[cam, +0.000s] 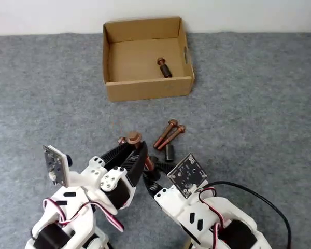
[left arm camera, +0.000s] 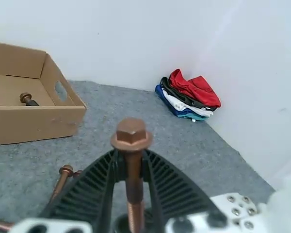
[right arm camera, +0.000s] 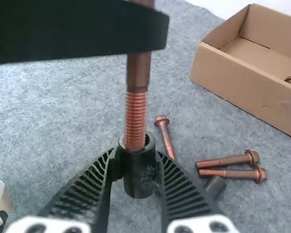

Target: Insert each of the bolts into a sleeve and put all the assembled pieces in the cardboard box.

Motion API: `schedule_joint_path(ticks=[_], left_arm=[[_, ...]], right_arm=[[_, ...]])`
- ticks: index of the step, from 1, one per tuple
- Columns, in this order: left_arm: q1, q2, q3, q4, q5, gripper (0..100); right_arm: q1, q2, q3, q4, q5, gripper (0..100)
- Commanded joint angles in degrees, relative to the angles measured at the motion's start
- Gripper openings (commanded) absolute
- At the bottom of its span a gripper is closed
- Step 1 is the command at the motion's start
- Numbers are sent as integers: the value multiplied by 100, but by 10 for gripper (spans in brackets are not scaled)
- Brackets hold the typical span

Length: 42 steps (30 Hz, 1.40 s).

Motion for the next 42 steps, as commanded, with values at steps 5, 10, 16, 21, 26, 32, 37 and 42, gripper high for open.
schedule_joint_path(ticks=[5, 10, 16, 21, 26, 32, 37, 42], left_arm=[[-404, 9, 163, -70, -237, 4], [0, 9, 136, 343, -237, 4], [870, 35, 127, 897, -809, 4], [853, 9, 127, 1486, -1240, 43], [580, 44, -4, 1538, -1275, 206], [-237, 44, -593, 1793, -1582, 223], [-475, 44, -1182, 2136, -1565, 223], [-1284, 44, -1253, 2198, -1591, 182]], right_arm=[[-31, -48, -105, -145, 62, 9], [-31, -48, -105, -145, 62, 9], [-31, -57, -105, -145, 62, 9], [-31, -57, -105, -145, 62, 9], [-22, -57, -105, -145, 62, 9], [400, -57, -62, -145, 62, 9], [637, -57, -62, -145, 35, 9], [1024, -48, -62, -145, -44, 9]])
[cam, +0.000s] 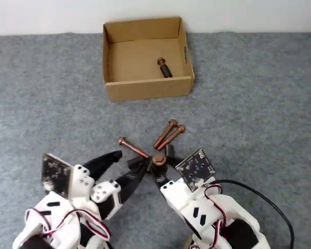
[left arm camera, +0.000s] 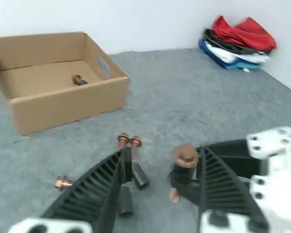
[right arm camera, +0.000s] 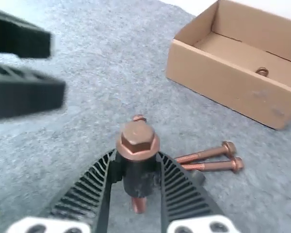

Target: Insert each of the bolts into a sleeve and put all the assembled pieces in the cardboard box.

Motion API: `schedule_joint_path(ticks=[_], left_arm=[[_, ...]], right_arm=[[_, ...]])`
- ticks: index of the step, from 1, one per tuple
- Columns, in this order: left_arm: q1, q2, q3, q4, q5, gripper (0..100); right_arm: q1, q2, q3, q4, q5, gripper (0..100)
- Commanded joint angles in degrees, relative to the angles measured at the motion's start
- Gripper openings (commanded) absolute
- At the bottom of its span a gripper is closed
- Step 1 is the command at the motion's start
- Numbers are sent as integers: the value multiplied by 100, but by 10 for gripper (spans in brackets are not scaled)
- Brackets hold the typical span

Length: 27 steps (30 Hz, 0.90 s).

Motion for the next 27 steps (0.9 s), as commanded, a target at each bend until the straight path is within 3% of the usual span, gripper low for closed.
schedule_joint_path(ticks=[1, 4, 8, 16, 27], left_arm=[[-774, 44, -92, 26, -88, 145], [-1398, 9, 400, 18, -158, 0], [-2084, 9, 1007, -105, -695, 3], [-2831, 9, 2440, -774, -1908, 4], [-2857, 9, 3398, -958, -1978, 5]], right_arm=[[514, -22, -70, -145, -132, 9], [1534, 48, -62, -119, -448, 9], [2571, 840, -501, -145, -1108, 8], [2642, 4532, -3305, -145, -1389, 8], [2765, 9147, -7481, -1226, -1407, 9]])
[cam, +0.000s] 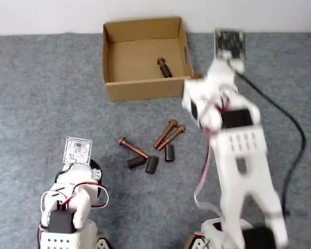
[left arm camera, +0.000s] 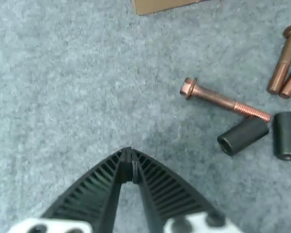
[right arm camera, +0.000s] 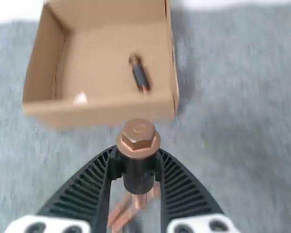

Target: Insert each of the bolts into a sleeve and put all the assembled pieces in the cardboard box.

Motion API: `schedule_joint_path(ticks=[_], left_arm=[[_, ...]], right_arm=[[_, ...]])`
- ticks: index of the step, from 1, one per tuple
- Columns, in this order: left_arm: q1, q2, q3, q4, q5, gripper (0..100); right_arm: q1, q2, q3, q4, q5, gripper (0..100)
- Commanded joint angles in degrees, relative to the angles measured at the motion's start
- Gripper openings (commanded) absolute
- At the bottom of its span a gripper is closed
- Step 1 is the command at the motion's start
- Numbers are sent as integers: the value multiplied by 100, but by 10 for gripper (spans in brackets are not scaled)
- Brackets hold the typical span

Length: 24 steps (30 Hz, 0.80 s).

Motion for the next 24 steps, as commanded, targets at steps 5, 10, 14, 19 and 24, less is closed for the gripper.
schedule_joint_path(ticks=[5, 10, 14, 19, 24], left_arm=[[-62, -53, 286, -149, -79, 5], [-431, -53, 382, -440, -70, 5], [-457, -53, 382, -448, -70, 5], [-448, -53, 382, -440, -70, 5], [-448, -44, 382, -440, -70, 5]], right_arm=[[101, 2510, -2585, -963, -44, 9], [4, 3785, -3666, -1253, -44, 9], [-4, 4769, -4378, -1525, 88, 9], [-4, 5868, -5090, -1490, 475, 9], [-13, 6642, -5662, -1077, 897, 9]])
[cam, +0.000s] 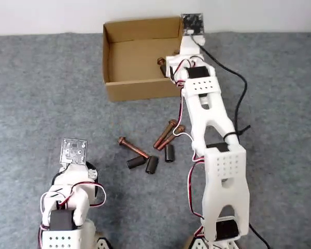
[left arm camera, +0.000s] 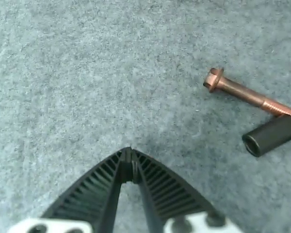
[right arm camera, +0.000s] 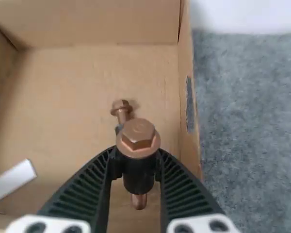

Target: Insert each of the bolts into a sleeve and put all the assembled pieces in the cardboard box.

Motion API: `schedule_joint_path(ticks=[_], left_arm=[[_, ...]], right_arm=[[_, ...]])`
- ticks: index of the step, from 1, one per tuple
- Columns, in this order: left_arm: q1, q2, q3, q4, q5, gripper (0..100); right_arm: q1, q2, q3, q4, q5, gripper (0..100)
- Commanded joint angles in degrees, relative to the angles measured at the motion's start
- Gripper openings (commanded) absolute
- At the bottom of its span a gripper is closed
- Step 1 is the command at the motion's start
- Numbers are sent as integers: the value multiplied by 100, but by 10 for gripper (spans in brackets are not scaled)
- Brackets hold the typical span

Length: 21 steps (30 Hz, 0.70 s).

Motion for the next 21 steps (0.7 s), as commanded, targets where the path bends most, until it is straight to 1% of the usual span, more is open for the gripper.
schedule_joint_path(ticks=[1, 3, 7, 9, 13, 18, 21], left_arm=[[-9, -26, -40, -123, -26, 5], [-9, -26, -40, -123, -26, 5], [-9, -26, -40, -123, -26, 5], [-9, -26, -40, -132, -26, 5], [-35, -26, -40, -141, -26, 6], [-185, -35, -40, -149, -53, 6], [-431, -35, -40, -185, -44, 6]], right_arm=[[-4, 215, -747, 330, 246, 12], [13, 435, -967, 629, 264, 32], [4, 734, -1556, 1059, 246, 174], [-48, 857, -1908, 1288, 255, 203], [-66, 971, -2505, 1508, 264, 144], [-84, 971, -3332, 2044, 264, 6], [-92, 963, -3947, 2800, 264, 20]])
